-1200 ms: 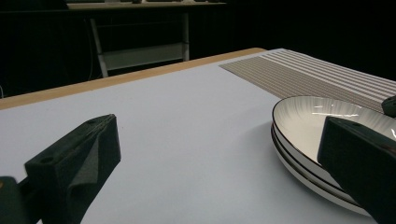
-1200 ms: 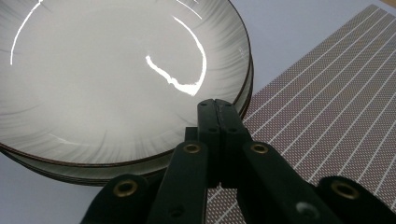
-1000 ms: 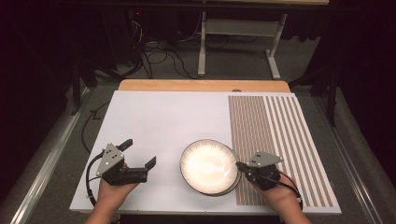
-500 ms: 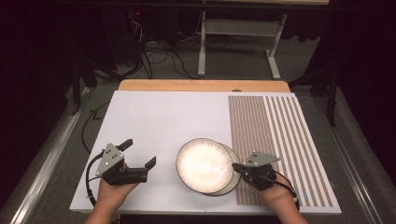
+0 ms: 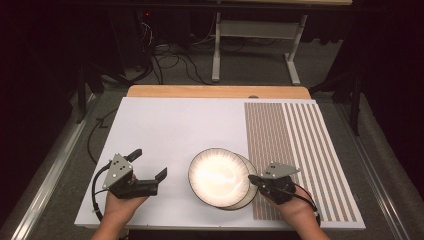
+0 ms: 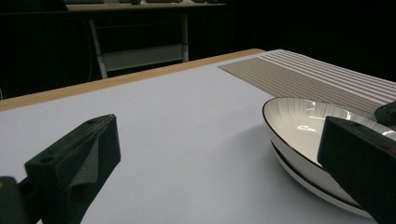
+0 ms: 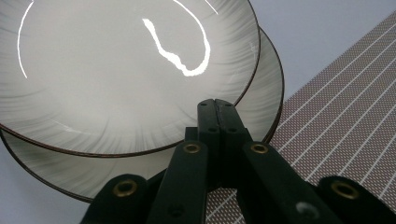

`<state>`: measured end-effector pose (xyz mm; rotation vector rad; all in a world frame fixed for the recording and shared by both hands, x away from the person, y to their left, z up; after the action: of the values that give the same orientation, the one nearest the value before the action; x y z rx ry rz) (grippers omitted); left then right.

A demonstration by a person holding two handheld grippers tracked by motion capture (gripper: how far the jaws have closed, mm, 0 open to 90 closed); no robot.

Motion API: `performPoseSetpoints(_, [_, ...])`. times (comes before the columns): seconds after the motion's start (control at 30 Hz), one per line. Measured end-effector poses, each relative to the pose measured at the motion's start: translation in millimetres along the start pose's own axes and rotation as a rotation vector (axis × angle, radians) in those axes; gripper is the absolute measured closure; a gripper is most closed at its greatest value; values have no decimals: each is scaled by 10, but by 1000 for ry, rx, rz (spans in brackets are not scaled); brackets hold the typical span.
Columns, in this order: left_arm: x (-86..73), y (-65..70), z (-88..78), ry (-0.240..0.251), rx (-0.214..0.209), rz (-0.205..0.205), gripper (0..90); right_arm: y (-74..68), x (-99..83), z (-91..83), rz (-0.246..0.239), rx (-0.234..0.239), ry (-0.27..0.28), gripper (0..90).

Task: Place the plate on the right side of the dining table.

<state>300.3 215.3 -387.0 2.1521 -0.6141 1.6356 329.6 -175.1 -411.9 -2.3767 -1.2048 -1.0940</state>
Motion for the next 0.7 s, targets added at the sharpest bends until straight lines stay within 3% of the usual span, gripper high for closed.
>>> performPoseSetpoints(0.7, [-2,20,13,-5,-10,7,2,-60,25,55,-10,31,-11,900])
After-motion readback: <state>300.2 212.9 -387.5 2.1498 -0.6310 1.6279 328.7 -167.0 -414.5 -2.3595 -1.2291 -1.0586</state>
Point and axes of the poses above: each handheld gripper's, and its own axes: z roughly forward along the jaws, x roughly out of its top, y roughly to its right, the point moved 2 cm from there along z, roughly forward along the jaws, and after that the axes turned 1 degree about -y, right-handed, at the moved point
